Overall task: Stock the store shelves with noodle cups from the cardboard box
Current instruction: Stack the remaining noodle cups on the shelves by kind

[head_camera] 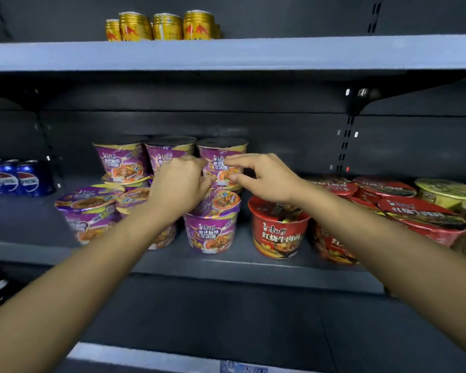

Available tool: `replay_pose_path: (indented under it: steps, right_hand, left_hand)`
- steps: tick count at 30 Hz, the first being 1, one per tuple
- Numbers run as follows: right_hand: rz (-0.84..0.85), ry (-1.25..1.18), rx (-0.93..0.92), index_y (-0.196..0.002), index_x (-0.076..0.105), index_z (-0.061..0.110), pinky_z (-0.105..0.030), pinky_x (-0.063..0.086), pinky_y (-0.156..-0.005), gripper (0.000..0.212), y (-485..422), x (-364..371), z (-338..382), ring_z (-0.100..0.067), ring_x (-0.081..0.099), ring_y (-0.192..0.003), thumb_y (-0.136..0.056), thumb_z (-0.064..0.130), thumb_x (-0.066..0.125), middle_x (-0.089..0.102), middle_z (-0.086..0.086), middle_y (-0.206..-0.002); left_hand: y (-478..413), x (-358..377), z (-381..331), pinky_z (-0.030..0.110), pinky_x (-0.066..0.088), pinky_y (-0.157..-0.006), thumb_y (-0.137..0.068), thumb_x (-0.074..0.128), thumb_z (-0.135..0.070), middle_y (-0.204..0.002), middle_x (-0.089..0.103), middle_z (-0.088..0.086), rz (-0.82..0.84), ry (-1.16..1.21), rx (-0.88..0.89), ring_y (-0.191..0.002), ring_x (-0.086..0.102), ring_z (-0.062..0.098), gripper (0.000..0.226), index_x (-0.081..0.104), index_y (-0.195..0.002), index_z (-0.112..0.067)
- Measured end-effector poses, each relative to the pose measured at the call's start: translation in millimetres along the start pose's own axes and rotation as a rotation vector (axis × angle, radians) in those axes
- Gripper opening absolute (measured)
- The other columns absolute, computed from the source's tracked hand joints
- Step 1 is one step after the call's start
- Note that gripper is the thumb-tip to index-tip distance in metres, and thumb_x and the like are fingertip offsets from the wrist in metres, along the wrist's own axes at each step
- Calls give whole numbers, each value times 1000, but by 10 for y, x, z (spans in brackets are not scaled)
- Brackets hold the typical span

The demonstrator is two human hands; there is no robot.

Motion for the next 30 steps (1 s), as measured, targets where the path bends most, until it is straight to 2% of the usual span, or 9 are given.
replay_pose_path:
  steps: [7, 10, 14, 16, 17, 19, 22, 27, 30]
  right_hand:
    - [55, -106, -84, -127, 61, 17, -8, 31, -94, 38, 354, 197, 369, -11, 53, -122, -90, 26, 62, 59, 0, -131]
    - [107, -177, -122, -125, 62, 19, -15, 39, -96, 35, 477, 347, 598, -11, 58, -114, -90, 25, 62, 63, 3, -126]
    - [187, -154, -169, -127, 60, 19, -20, 37, -93, 37, 570, 554, 833, -14, 58, -112, -91, 25, 61, 64, -1, -125]
    - [224, -191, -162, -125, 62, 21, -24, 43, -87, 35, 607, 650, 922, -5, 61, -89, -90, 25, 61, 71, 1, -105]
    - [235, -214, -165, -123, 64, 21, -23, 43, -82, 33, 624, 705, 969, 5, 58, -79, -90, 24, 61, 70, 10, -91]
    - [260, -249, -157, -121, 65, 21, -6, 35, -71, 30, 640, 862, 1047, 17, 51, -72, -91, 22, 61, 67, 21, -84]
    - [312, -242, -149, -119, 66, 20, -10, 34, -77, 30, 670, 1202, 1178, 4, 56, -97, -91, 27, 61, 67, 7, -118]
    - [467, -307, -98, -107, 71, 18, -27, 46, -89, 20, 844, 1852, 1446, -9, 61, -98, -91, 25, 61, 70, 6, -107]
    - [519, -337, -64, -107, 71, 17, -21, 44, -86, 20, 992, 2245, 1621, -7, 61, -97, -90, 24, 63, 70, 6, -107]
  left_hand:
    - [595, -205, -89, 42, 48, -78, -90, 57, -41, -115, 65, 14, 53, -19, -72, -102, 60, 36, 41, 61, -121, -15]
    - [854, -251, -72, 40, 45, -78, -91, 55, -39, -109, 66, 13, 87, -49, -62, -100, 60, 35, 35, 63, -117, -17]
    - [1125, -281, 72, 39, 48, -72, -89, 56, -44, -102, 68, 12, 166, -51, -117, -97, 61, 36, 34, 65, -114, -22]
    - [1246, -283, 151, 38, 46, -70, -90, 54, -45, -97, 68, 13, 199, -74, -129, -94, 61, 37, 33, 65, -111, -22]
    - [1309, -281, 185, 37, 46, -71, -91, 53, -45, -96, 68, 13, 214, -88, -132, -94, 61, 36, 33, 66, -110, -21]
    - [1447, -258, 258, 37, 46, -74, -92, 52, -43, -101, 69, 11, 246, -98, -145, -97, 61, 34, 34, 66, -113, -21]
    - [1706, -130, 411, 35, 43, -71, -91, 54, -40, -103, 67, 13, 332, -65, -201, -98, 60, 35, 31, 66, -112, -22]
    - [2306, 202, 766, 36, 47, -71, -91, 52, -46, -97, 67, 11, 515, -29, -246, -93, 61, 35, 31, 68, -105, -24]
    - [2684, 354, 988, 34, 44, -72, -91, 51, -47, -102, 67, 11, 608, 1, -281, -96, 61, 35, 31, 68, -110, -29]
Point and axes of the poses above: each hand's wrist, its own y-axis away from the middle knuckle, its own x-axis out of the palm, z = x × y, the point moved 6 cm from there along -y, towards the middle knuckle
